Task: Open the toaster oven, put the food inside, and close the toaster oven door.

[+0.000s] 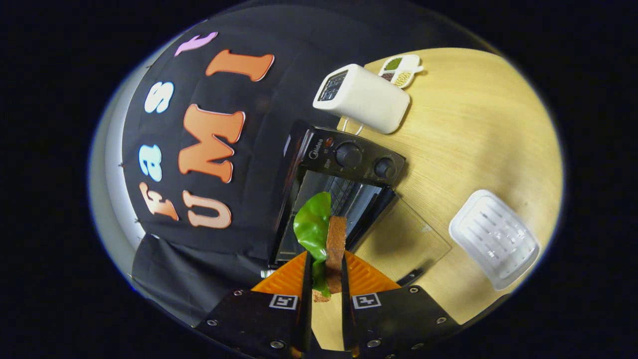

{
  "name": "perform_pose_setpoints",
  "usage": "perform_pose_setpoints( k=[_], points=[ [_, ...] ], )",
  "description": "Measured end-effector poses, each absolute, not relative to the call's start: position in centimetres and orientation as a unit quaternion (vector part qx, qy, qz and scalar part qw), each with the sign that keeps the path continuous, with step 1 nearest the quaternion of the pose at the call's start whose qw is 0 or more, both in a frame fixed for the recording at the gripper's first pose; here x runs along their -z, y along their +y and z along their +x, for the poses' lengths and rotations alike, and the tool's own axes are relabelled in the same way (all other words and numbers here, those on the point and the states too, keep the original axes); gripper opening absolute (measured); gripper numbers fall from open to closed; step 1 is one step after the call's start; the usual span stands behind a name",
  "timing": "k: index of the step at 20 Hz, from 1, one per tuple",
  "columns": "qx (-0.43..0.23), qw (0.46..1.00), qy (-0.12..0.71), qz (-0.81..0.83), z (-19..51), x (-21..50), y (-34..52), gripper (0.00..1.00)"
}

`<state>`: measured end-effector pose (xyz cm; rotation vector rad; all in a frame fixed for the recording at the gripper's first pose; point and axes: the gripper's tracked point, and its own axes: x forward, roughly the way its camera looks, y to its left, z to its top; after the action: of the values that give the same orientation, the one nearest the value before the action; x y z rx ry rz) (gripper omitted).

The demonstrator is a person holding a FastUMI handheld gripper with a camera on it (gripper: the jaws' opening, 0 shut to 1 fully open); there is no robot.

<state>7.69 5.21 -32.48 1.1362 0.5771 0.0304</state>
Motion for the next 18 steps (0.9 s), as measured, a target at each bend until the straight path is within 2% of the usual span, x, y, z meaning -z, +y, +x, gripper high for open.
perform_pose_setpoints(
  k=[5, 9, 16, 18],
  points=[
    [0.008, 0.772, 0.228, 0.593, 11.9, 35.0, 7.5, 0.25],
    [0.021, 0.766, 0.213, 0.606, 14.3, 35.7, 8.8, 0.26],
    [0.079, 0.764, 0.178, 0.615, 18.3, 36.8, 10.3, 0.26],
    [0.097, 0.767, 0.170, 0.612, 19.4, 36.9, 10.5, 0.29]
  ],
)
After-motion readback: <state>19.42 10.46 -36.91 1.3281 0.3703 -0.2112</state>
